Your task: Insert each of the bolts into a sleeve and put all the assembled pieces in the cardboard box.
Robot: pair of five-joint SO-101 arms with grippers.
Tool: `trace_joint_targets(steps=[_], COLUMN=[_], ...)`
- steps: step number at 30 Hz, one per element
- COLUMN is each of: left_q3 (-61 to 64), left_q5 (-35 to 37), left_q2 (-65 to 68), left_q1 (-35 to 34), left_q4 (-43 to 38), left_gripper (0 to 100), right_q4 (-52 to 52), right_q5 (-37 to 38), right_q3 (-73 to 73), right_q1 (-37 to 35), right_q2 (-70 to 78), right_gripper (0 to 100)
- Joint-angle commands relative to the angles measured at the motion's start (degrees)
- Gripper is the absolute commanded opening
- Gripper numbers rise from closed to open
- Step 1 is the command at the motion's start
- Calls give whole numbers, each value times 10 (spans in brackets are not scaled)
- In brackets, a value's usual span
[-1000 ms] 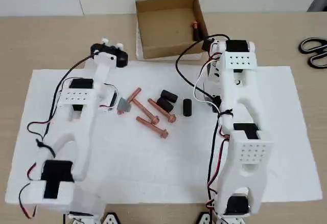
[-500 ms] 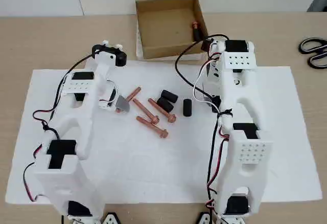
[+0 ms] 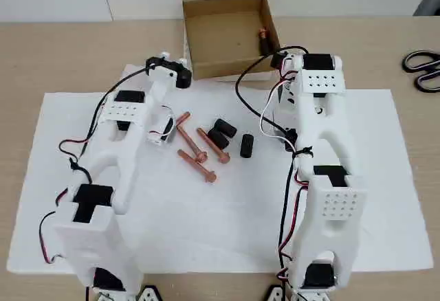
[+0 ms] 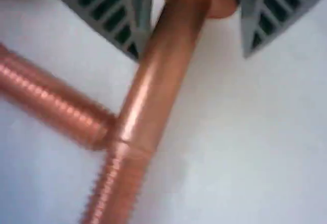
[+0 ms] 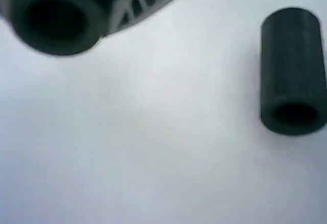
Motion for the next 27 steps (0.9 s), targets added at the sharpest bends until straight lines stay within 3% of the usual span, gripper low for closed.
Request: trace_joint_targets(steps=[1, 5, 10, 23, 25, 27], left_q3=[-15, -15, -58, -78, -76, -76], left_q5=[11, 18, 27, 26, -22, -115], left_q2=[1, 0, -21, -170, -183, -190], left_q1=[3, 4, 4, 71, 69, 69], left_q4=[10, 11, 83, 189, 209, 245], left_gripper=[84, 47, 9, 6, 6, 6], right_q4=[12, 12, 12, 11, 11, 11], right_q5=[-3, -3, -4, -4, -4, -4], right_q3=[-2, -2, -2, -2, -2, -2], right_q1=[-1, -1, -2, -27, -26, -26], right_q2=[-44, -43, -43, -43, -44, -44], right_gripper=[4, 4, 4, 4, 4, 4])
